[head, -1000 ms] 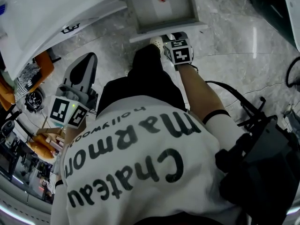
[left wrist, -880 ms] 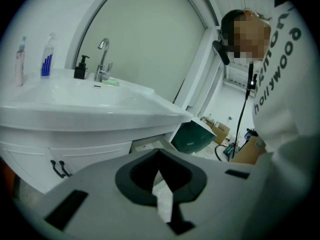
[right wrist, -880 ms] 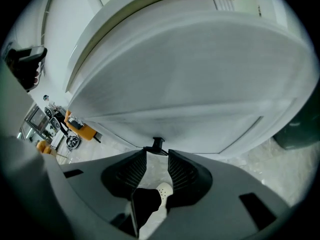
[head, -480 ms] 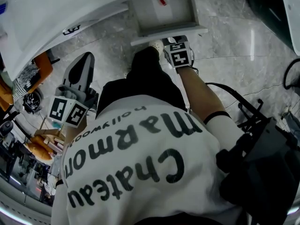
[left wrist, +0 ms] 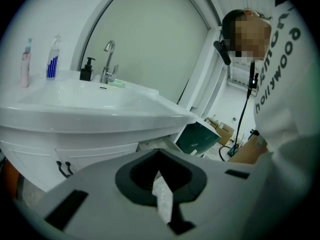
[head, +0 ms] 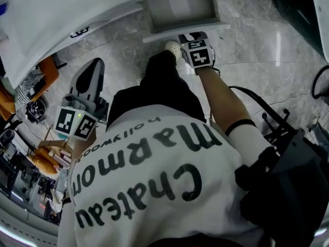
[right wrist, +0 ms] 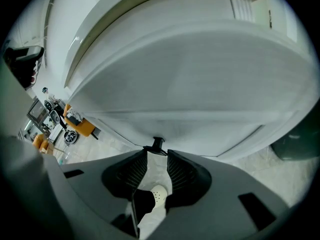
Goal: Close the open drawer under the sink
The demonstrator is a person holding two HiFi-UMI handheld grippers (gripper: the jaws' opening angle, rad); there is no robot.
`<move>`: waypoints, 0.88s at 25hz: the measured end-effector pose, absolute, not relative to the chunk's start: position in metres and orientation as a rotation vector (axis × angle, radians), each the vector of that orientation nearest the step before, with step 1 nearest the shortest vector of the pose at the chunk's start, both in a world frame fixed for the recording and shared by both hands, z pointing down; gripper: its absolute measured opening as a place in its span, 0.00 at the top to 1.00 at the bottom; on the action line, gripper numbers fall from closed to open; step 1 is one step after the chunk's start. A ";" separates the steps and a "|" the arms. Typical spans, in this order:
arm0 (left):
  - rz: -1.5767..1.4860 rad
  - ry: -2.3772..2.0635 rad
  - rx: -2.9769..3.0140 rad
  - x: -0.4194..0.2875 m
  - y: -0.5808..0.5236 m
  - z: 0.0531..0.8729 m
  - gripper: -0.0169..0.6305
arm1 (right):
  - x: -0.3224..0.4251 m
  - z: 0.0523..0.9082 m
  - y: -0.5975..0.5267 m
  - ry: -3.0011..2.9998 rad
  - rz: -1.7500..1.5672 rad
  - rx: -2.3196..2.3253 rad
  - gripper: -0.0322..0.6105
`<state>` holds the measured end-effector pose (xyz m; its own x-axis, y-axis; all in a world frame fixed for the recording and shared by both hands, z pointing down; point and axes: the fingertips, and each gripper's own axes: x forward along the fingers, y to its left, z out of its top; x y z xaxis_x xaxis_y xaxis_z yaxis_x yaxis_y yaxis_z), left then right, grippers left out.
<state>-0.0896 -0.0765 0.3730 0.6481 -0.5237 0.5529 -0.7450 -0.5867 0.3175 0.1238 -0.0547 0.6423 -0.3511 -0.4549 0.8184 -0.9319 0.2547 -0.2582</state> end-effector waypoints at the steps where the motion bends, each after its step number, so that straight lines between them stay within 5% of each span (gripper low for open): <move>1: 0.552 -0.986 2.335 -0.090 -0.077 0.373 0.96 | 0.124 0.642 -0.055 -1.919 1.011 1.263 0.74; 22: 0.557 -1.005 2.319 -0.094 -0.071 0.380 0.96 | 0.125 0.638 -0.081 -1.874 1.072 1.360 0.74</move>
<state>-0.0939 -0.0709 0.3797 0.6352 -0.5306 0.5613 -0.7571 -0.5714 0.3166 0.1253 -0.0810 0.6385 -0.3108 -0.4827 0.8188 -0.9505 0.1569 -0.2683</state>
